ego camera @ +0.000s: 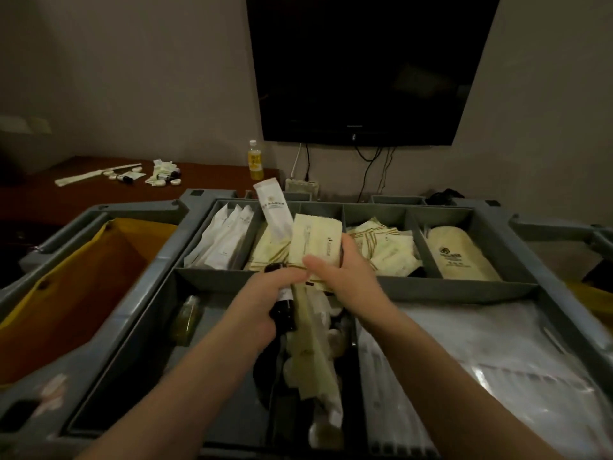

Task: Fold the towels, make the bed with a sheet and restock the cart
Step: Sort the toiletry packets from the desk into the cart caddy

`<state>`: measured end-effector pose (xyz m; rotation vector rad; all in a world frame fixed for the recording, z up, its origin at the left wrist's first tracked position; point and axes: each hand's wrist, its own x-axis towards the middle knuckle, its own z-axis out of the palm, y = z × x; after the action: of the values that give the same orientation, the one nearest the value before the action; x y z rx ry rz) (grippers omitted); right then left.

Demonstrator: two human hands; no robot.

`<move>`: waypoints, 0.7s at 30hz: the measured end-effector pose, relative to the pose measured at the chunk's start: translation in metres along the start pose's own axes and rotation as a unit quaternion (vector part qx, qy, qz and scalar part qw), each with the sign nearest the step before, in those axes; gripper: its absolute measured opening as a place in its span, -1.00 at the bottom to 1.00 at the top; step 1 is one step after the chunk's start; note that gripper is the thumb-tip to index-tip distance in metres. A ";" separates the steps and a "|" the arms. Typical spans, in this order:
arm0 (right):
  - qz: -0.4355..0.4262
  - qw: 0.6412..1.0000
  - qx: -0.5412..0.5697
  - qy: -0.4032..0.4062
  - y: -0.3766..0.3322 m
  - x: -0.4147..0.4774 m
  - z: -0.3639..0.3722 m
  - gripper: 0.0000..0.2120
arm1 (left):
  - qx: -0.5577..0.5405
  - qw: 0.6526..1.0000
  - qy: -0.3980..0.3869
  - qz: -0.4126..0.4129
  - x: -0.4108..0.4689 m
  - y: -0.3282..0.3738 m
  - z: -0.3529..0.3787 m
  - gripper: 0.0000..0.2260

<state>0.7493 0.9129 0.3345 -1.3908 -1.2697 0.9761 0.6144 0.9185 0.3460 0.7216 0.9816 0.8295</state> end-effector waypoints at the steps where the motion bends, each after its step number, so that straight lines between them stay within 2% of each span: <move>1: -0.009 1.000 0.016 0.019 0.002 -0.002 -0.001 -0.51 | 0.000 1.000 0.002 0.002 -0.002 -0.003 0.004 -0.74; 4: -0.021 0.995 0.045 0.090 0.006 0.002 -0.019 -0.33 | 0.001 0.999 0.037 -0.008 -0.004 -0.009 0.009 -0.71; 8: -0.012 0.983 0.042 0.178 0.010 0.026 -0.065 -0.32 | 0.016 0.997 0.077 -0.011 -0.005 -0.009 0.014 -0.69; 11: 0.061 0.974 -0.107 0.190 0.024 0.049 -0.097 -0.35 | 0.015 0.996 0.089 -0.001 -0.005 -0.012 0.022 -0.79; 13: 0.117 0.943 -0.251 0.182 0.038 0.054 -0.107 -0.33 | 0.010 0.996 0.086 0.001 -0.007 -0.013 0.027 -0.83; 14: 0.117 0.931 -0.295 0.181 0.042 0.053 -0.107 -0.35 | 0.010 0.996 0.088 0.001 -0.007 -0.013 0.029 -0.83; 16: 0.077 0.939 -0.299 0.148 0.040 0.048 -0.100 -0.47 | 0.017 0.995 0.095 0.003 -0.006 -0.012 0.030 -0.82; 19: 0.026 0.981 -0.192 0.009 0.021 0.037 -0.072 -0.72 | 0.013 0.996 0.092 0.000 -0.004 -0.008 0.030 -0.77; 21: 0.014 0.988 -0.132 -0.077 0.008 0.029 -0.052 -0.78 | 0.023 0.997 0.072 0.002 -0.001 -0.007 0.031 -0.75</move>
<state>0.8049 0.9343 0.3383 -1.5627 -1.5418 0.9762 0.6441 0.9095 0.3524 0.7106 1.1316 0.8742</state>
